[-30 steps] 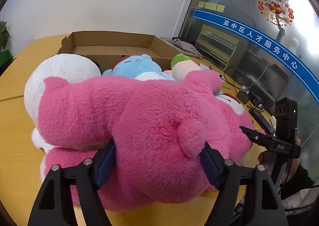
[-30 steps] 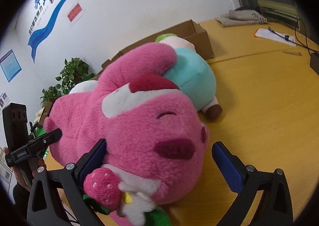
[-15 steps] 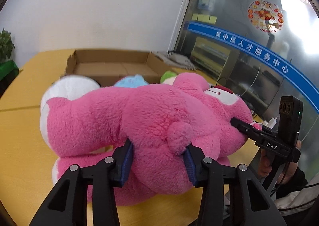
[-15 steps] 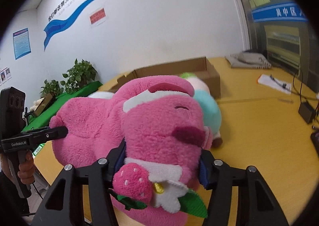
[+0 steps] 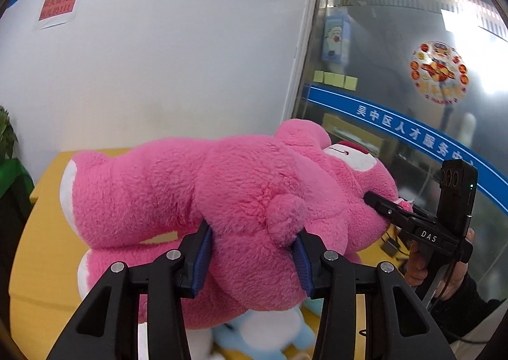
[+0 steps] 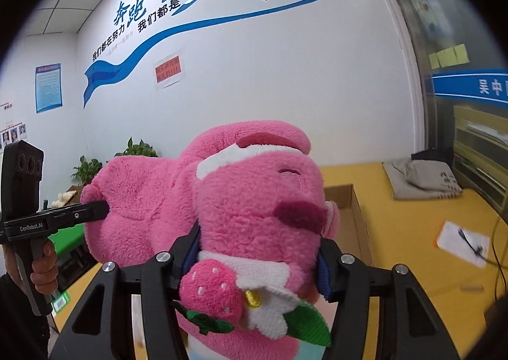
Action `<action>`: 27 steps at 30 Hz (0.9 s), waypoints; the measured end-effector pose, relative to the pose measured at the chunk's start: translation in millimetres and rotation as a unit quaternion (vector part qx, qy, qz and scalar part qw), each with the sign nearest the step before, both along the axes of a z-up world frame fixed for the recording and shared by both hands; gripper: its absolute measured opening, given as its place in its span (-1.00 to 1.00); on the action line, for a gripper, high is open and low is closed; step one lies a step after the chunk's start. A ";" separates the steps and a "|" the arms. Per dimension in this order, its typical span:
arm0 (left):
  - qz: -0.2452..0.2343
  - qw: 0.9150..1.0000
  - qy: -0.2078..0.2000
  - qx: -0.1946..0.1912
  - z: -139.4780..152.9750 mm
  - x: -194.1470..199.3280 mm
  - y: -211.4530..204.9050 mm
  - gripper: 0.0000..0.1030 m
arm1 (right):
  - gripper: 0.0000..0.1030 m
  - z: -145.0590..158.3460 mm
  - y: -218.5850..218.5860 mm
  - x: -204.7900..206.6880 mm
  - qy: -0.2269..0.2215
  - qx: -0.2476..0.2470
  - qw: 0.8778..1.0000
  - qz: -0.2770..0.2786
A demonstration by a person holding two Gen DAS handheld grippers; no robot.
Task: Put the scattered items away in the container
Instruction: 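Lift the pink bear with both grippers and lower it into the cardboard box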
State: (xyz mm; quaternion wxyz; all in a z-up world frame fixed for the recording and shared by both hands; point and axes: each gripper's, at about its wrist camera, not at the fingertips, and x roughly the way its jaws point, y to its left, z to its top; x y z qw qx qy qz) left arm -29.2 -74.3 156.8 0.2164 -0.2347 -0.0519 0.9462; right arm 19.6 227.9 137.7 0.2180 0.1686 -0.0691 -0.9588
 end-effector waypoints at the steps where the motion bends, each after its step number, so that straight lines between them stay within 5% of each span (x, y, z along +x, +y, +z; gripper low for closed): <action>1: 0.001 1.000 -0.005 -0.003 4.6 -20.6 -1.3 -0.06 | 0.10 5.4 -2.0 -21.3 -0.004 -0.001 1.000 0.001; 7: 0.006 0.997 -0.082 0.003 -11.2 -149.6 0.9 -0.06 | 0.10 0.8 -5.8 -152.2 -0.064 -0.004 0.998 -0.008; 16: 0.010 0.975 -0.221 0.020 -124.6 -302.4 19.6 -0.06 | 0.11 -79.5 5.0 -294.8 -0.176 0.006 0.984 -0.037; 21: 0.013 0.961 -0.277 -0.007 -189.2 -332.6 41.4 -0.22 | 0.11 -141.1 1.0 -339.0 -0.246 0.052 0.966 -0.064; 27: 0.022 0.966 -0.251 -0.056 -184.2 -322.2 56.0 -0.11 | 0.16 -157.7 5.7 -337.4 -0.267 0.056 0.959 -0.079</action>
